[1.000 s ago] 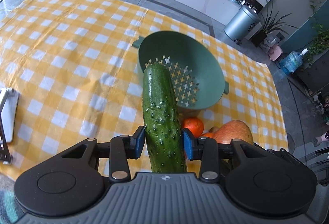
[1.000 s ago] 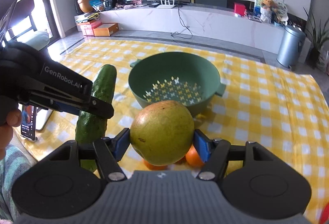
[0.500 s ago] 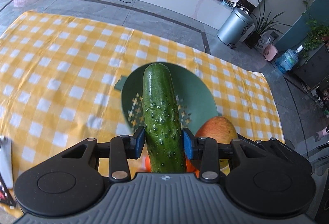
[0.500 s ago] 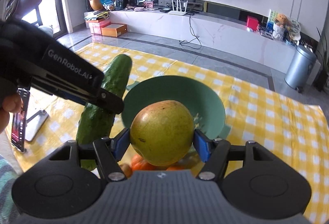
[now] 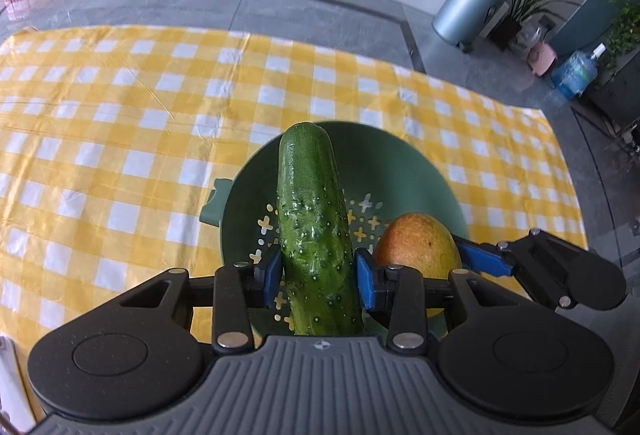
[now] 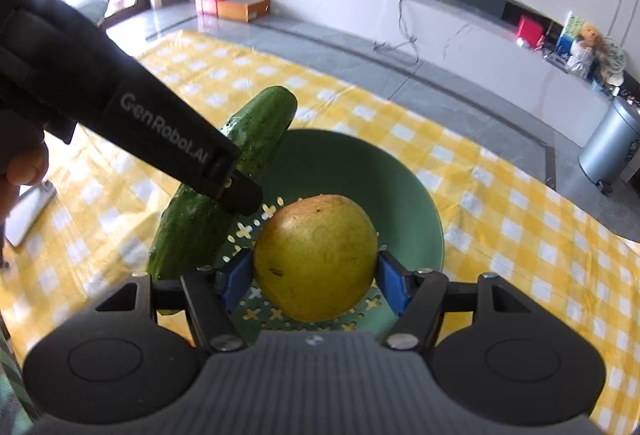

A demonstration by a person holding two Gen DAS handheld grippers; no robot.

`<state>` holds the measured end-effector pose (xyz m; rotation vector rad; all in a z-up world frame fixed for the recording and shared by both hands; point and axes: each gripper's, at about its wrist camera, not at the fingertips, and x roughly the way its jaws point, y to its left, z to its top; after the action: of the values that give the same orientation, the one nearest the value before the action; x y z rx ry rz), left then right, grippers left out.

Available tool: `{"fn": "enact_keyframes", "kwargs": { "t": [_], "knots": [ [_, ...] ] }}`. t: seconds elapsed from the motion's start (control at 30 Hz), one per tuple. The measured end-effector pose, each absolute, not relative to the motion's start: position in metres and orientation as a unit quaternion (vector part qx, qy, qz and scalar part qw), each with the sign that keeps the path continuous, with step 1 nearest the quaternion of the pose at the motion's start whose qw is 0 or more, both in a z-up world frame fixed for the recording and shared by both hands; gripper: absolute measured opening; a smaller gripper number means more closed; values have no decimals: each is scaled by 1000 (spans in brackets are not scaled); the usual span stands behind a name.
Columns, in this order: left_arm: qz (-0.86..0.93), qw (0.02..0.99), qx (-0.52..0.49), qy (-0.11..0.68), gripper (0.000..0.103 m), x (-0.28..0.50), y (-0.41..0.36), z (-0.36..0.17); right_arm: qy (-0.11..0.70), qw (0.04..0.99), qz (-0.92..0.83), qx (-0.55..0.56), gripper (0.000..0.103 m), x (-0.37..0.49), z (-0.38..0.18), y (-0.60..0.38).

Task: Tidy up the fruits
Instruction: 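Carry the cucumber in the left tool while the right tool carries the mango over the colander, then open the left tool to drop the cucumber while the right tool releases the mango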

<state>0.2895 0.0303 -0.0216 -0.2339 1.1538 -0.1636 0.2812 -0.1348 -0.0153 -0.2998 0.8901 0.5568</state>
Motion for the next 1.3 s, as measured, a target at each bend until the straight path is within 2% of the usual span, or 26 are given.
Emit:
{"fn": "enact_keyframes", "kwargs": {
  "t": [0.5, 0.93, 1.13, 1.3],
  "knots": [
    [-74, 803, -91, 585, 42, 312, 27, -65, 474, 814, 286, -175, 63, 307, -54, -121],
    [-78, 805, -81, 582, 44, 311, 26, -64, 498, 802, 283, -170, 64, 314, -61, -117],
    [-79, 811, -83, 574, 53, 308, 29, -57, 505, 800, 275, -171, 64, 314, -60, -117],
    [-81, 812, -83, 572, 56, 303, 30, -54, 519, 794, 268, -167, 64, 316, -60, -121]
  ]
}}
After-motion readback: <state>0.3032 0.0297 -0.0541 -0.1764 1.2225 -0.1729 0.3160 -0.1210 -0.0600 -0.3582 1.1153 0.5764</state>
